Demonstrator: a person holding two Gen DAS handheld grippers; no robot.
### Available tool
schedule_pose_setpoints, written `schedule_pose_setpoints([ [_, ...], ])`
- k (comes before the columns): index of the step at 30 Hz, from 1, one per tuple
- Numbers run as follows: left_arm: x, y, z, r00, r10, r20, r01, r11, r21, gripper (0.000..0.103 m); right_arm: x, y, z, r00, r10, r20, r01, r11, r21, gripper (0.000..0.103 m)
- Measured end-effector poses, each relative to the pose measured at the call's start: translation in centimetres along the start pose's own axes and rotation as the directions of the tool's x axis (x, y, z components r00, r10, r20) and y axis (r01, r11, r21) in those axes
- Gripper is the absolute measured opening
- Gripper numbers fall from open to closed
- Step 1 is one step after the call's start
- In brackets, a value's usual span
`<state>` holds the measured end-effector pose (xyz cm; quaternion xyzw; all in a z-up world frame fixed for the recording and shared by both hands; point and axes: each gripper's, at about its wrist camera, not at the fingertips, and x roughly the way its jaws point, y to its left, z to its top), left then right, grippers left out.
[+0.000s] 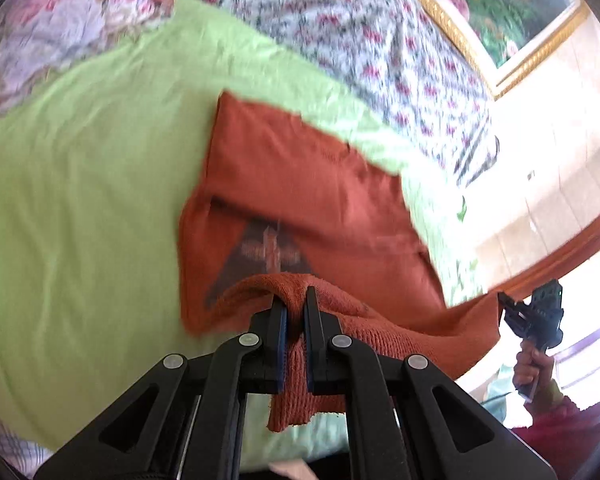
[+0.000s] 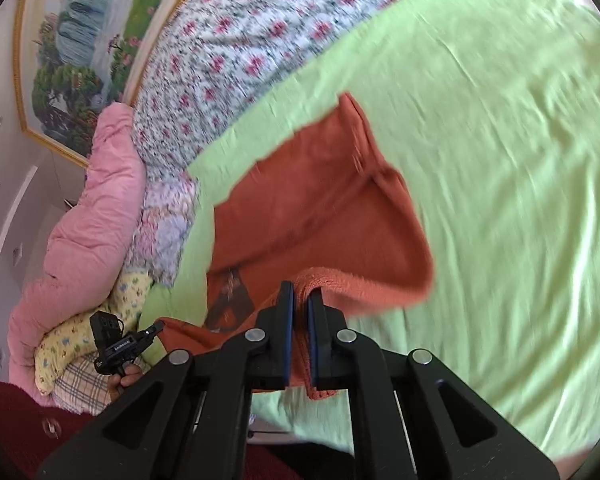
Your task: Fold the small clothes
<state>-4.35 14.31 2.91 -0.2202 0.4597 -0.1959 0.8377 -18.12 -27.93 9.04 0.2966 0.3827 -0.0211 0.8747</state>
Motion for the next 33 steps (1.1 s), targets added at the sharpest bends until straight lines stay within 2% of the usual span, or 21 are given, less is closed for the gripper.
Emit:
schedule_pose_setpoints([
  [5,2.2,-0.1,5.4,0.996,0.023,0.089,-0.022,1.0,-0.004,0.005,2.9,0.1,5.3,0.999,0.006,0.035,-0.005,1.0,-0.03,0.007],
  [12,7.3,1.0,11.2,0.989,0.091,0.118,-0.086,0.995,-0.041,0.005,8.9,-1.1,12.4,0.999,-0.004,0.037,0.005,0.999,-0.036,0.007],
  [17,11.4,2.3,14.4,0.986,0.139,0.091,-0.134,0.989,-0.06,0.005,12.9,-2.4,15.8,0.999,-0.036,0.001,0.036,0.999,-0.025,0.007],
  [23,15.4,3.9,16.5,0.984,0.171,0.047,-0.168,0.983,-0.07,0.005,16.9,-4.3,18.4,0.993,-0.103,-0.049,0.102,0.994,-0.032,0.007],
  [28,18.4,5.9,17.3,0.982,0.191,0.001,-0.19,0.977,-0.101,0.005,19.7,-5.7,19.5,0.982,-0.167,-0.089,0.161,0.985,-0.063,0.007],
  [30,19.5,6.4,17.2,0.976,0.217,-0.031,-0.219,0.97,-0.103,0.006,20.6,-5.9,19.6,0.975,-0.195,-0.108,0.185,0.979,-0.089,0.011],
  [33,19.5,6.0,16.8,0.973,0.225,-0.054,-0.23,0.968,-0.097,0.009,20.9,-6.9,19.7,0.97,-0.198,-0.143,0.194,0.98,-0.043,0.014],
])
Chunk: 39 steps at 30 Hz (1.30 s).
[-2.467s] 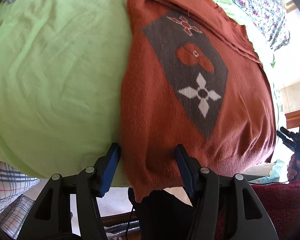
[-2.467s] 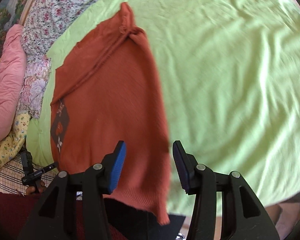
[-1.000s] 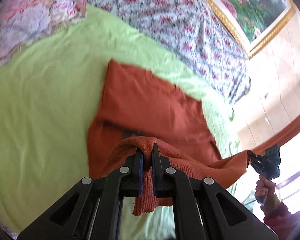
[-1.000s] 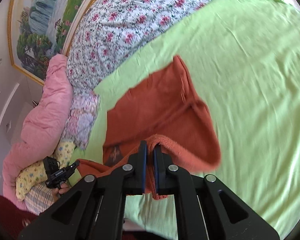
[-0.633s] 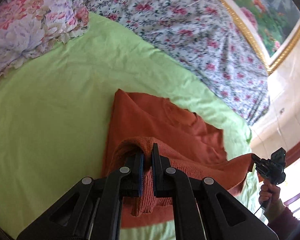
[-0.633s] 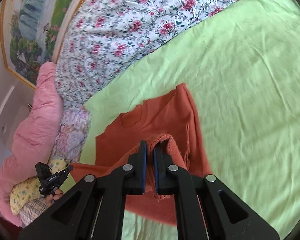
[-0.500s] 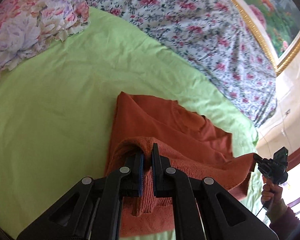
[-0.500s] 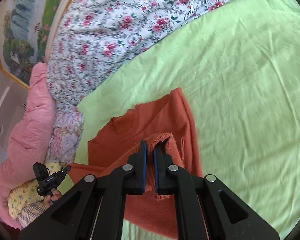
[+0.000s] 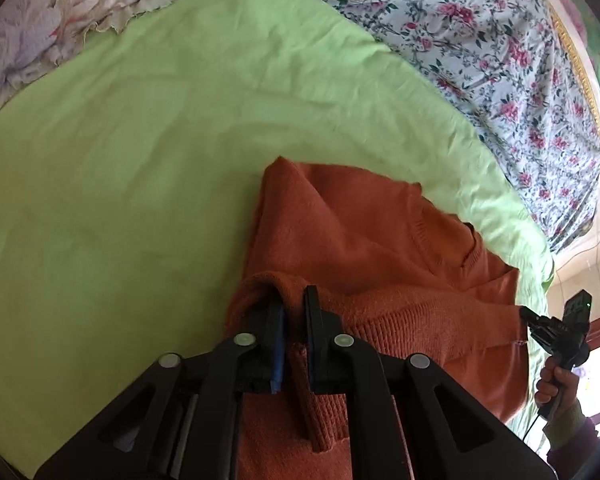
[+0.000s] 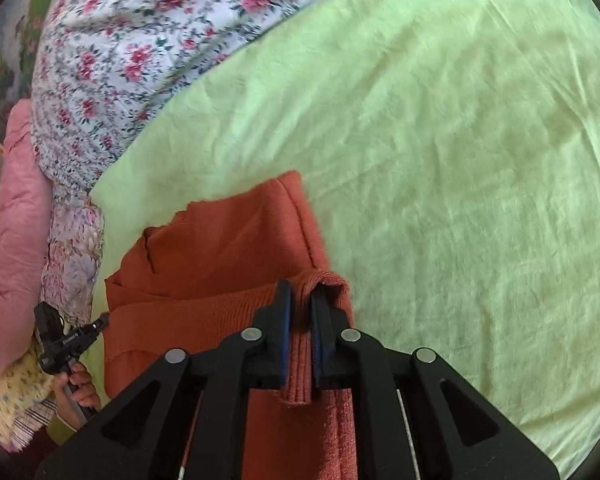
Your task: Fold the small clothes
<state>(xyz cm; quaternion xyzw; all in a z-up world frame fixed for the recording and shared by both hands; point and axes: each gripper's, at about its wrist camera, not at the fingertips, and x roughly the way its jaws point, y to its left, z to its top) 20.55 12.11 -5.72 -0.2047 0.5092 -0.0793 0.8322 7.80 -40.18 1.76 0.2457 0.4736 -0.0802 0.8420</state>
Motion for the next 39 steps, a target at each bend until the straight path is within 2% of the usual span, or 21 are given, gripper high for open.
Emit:
schedule_pose_setpoints([
  [2,-1.2,-0.5,-0.7,1.0,0.003,0.001,-0.003,1.0,0.018,0.015,-0.8,-0.5,-0.1,1.0,0.0,0.005,0.0,1.0,0.03,0.019],
  [4,-2.6,-1.7,-2.0,1.0,0.002,-0.004,-0.002,0.999,0.051,0.02,-2.5,-0.2,-0.5,0.998,-0.025,0.056,0.024,1.0,0.019,0.023],
  [6,-3.7,-3.4,-3.5,0.999,-0.04,-0.011,0.04,0.995,0.088,0.021,-4.0,1.0,-1.2,0.995,-0.041,0.091,0.045,0.998,-0.039,0.025],
  [8,-3.3,-5.8,-5.7,0.993,-0.096,-0.064,0.103,0.986,0.129,0.025,-4.5,3.4,-2.5,0.996,0.002,0.087,0.009,0.991,-0.13,0.025],
  [9,-2.8,-6.7,-6.4,0.99,-0.11,-0.092,0.122,0.981,0.148,0.025,-4.2,4.6,-3.3,0.998,0.031,0.055,-0.021,0.984,-0.175,0.026],
  [11,-0.6,-9.0,-8.1,0.979,-0.115,-0.166,0.149,0.967,0.206,0.025,-2.2,6.9,-5.0,0.995,0.077,-0.066,-0.091,0.966,-0.241,0.026],
  [13,1.5,-10.2,-9.1,0.971,-0.08,-0.227,0.138,0.957,0.254,0.025,0.7,8.8,-6.9,0.974,0.101,-0.202,-0.157,0.946,-0.284,0.026],
  [15,3.0,-10.7,-9.3,0.965,-0.05,-0.256,0.126,0.948,0.291,0.024,2.8,10.0,-8.2,0.954,0.079,-0.289,-0.179,0.924,-0.338,0.026],
  [16,3.3,-10.9,-8.9,0.966,-0.045,-0.255,0.126,0.942,0.31,0.024,4.2,10.6,-8.9,0.942,0.043,-0.334,-0.175,0.91,-0.376,0.026],
  [18,3.7,-11.0,-7.6,0.968,-0.032,-0.248,0.117,0.935,0.334,0.022,6.0,10.9,-9.0,0.933,-0.041,-0.358,-0.133,0.884,-0.448,0.026],
  [20,4.3,-10.7,-5.1,0.978,0.018,-0.209,0.061,0.928,0.367,0.016,6.5,10.8,-8.1,0.942,-0.07,-0.327,-0.104,0.867,-0.487,0.026],
  [22,4.9,-10.2,-2.4,0.984,0.051,-0.169,0.015,0.93,0.367,0.015,6.6,10.5,-5.8,0.964,-0.099,-0.247,-0.038,0.868,-0.496,0.026],
  [25,5.8,-9.4,2.0,0.991,0.099,-0.089,-0.063,0.936,0.346,0.017,6.5,9.6,-2.2,0.984,-0.128,-0.125,0.057,0.887,-0.459,0.026],
  [29,6.3,-7.9,6.7,0.986,0.165,0.004,-0.16,0.949,0.271,0.017,5.9,8.2,2.6,0.981,-0.193,0.026,0.189,0.907,-0.377,0.026],
  [31,6.1,-6.7,8.5,0.979,0.2,0.032,-0.202,0.956,0.212,0.017,5.1,7.3,4.5,0.979,-0.193,0.061,0.202,0.927,-0.317,0.026],
  [33,5.3,-5.5,9.4,0.981,0.191,0.04,-0.195,0.967,0.165,0.017,4.5,6.7,5.5,0.982,-0.176,0.07,0.189,0.942,-0.276,0.026],
  [35,4.1,-4.5,9.4,0.983,0.178,0.055,-0.184,0.974,0.135,0.018,3.6,6.7,5.6,0.981,-0.172,0.085,0.189,0.941,-0.279,0.026],
  [39,2.0,-3.1,7.8,0.978,0.198,0.067,-0.205,0.973,0.107,0.022,2.2,6.7,4.3,0.984,-0.159,0.082,0.175,0.948,-0.267,0.026],
])
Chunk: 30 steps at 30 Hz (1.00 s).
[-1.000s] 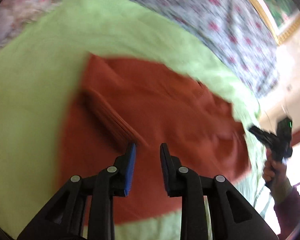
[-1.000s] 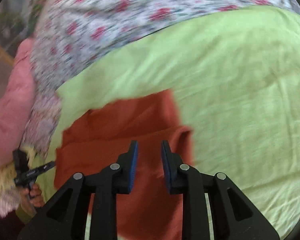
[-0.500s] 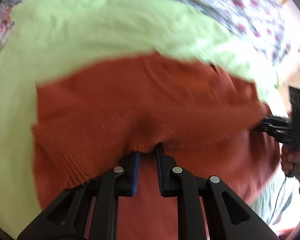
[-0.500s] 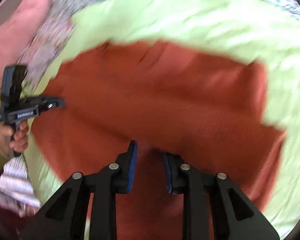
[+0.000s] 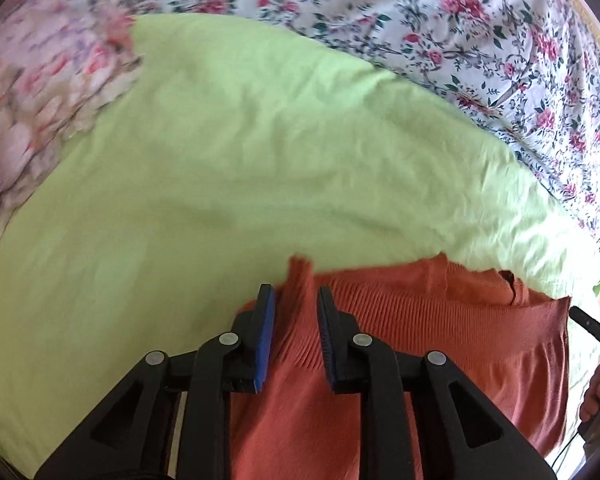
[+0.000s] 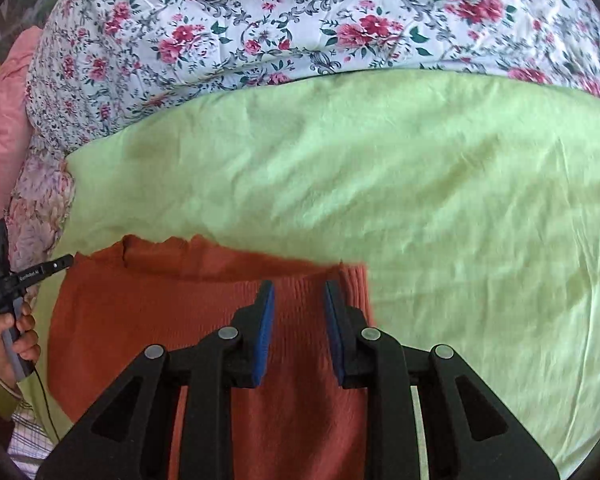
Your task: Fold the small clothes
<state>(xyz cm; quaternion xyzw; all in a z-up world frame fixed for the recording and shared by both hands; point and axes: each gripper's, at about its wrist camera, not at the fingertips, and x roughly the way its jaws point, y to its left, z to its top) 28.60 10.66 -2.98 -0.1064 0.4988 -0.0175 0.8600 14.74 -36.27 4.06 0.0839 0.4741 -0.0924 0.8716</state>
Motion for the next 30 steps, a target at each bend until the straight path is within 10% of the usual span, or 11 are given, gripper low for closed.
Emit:
schedule_pose_setpoints([
  [16,-8.2,5.9,-13.5,0.994,-0.096,-0.045,0.084,0.971,-0.224,0.023,-4.5,4.3,-10.6,0.994,0.09,-0.053,-0.086,0.993,0.08,0.035],
  [30,-11.2,3.2,-20.7,0.964,-0.228,-0.133,0.206,0.965,-0.16,0.042,-6.5,8.3,-16.4,0.99,0.101,-0.099,-0.091,0.99,0.106,0.047],
])
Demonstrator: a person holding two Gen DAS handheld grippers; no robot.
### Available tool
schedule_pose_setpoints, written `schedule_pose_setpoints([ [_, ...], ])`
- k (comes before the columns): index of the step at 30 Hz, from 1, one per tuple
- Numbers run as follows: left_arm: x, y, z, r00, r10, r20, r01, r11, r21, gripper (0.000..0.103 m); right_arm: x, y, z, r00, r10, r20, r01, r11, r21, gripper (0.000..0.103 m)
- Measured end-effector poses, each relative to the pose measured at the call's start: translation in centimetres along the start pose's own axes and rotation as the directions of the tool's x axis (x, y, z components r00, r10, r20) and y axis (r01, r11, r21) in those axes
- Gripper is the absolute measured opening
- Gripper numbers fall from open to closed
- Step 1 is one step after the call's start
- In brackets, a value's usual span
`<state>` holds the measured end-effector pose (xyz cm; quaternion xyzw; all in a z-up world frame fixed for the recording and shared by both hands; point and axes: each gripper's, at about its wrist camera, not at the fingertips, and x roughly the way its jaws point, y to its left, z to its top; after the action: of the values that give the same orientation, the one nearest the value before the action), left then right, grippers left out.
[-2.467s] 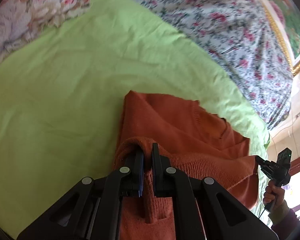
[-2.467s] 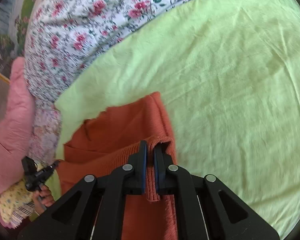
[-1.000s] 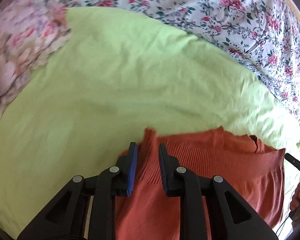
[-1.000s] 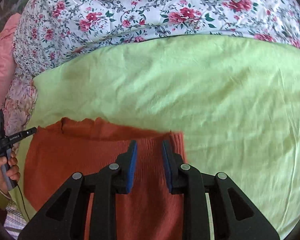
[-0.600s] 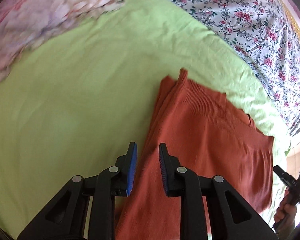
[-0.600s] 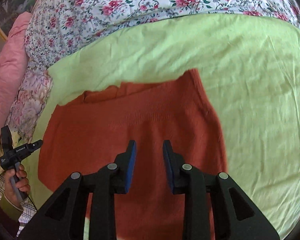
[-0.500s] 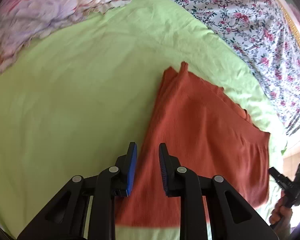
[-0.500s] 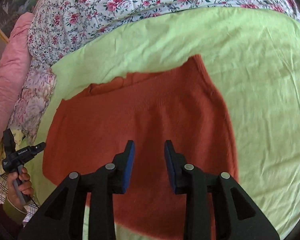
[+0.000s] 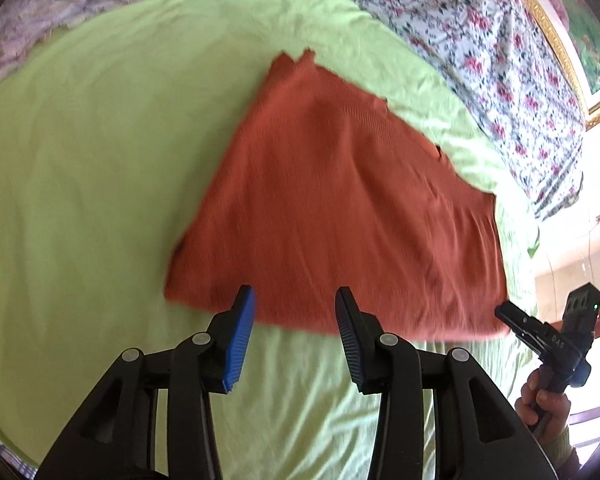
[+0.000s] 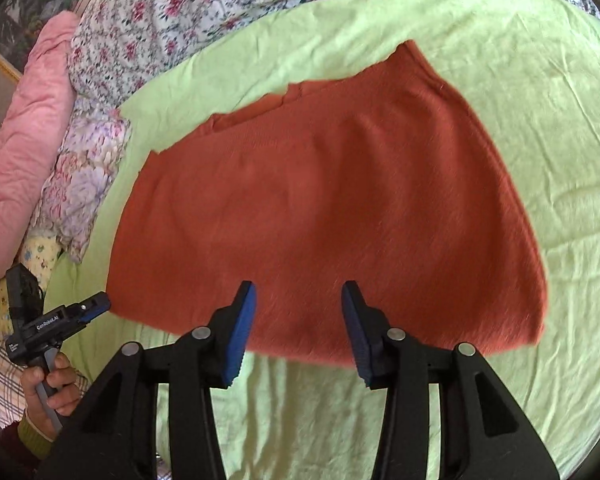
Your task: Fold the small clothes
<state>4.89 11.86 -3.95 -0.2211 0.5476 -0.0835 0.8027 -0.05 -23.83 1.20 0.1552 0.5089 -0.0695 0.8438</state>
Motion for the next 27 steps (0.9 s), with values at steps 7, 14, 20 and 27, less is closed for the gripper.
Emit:
schedule_pose_setpoints([
  [7,0.6,0.2,-1.8,0.999,0.009,-0.032,-0.01,1.0,-0.024,0.049,-0.1,0.8,-1.3,0.999,0.02,-0.027,-0.021,1.0,-0.01,0.051],
  [14,1.3,2.3,-2.2,1.0,-0.015,-0.019,0.011,0.984,-0.178,0.061,0.4,1.3,-1.4,0.997,0.035,-0.068,-0.038,0.999,-0.037,0.053],
  [20,2.8,3.7,-1.5,0.999,-0.053,0.0,0.051,0.954,-0.295,0.066,0.7,1.3,-0.8,0.995,0.045,-0.09,-0.05,0.997,-0.053,0.053],
  [27,4.6,3.4,0.6,0.996,-0.038,0.077,0.063,0.933,-0.353,0.077,0.6,1.0,0.4,0.993,0.053,-0.101,-0.061,0.996,-0.071,0.053],
])
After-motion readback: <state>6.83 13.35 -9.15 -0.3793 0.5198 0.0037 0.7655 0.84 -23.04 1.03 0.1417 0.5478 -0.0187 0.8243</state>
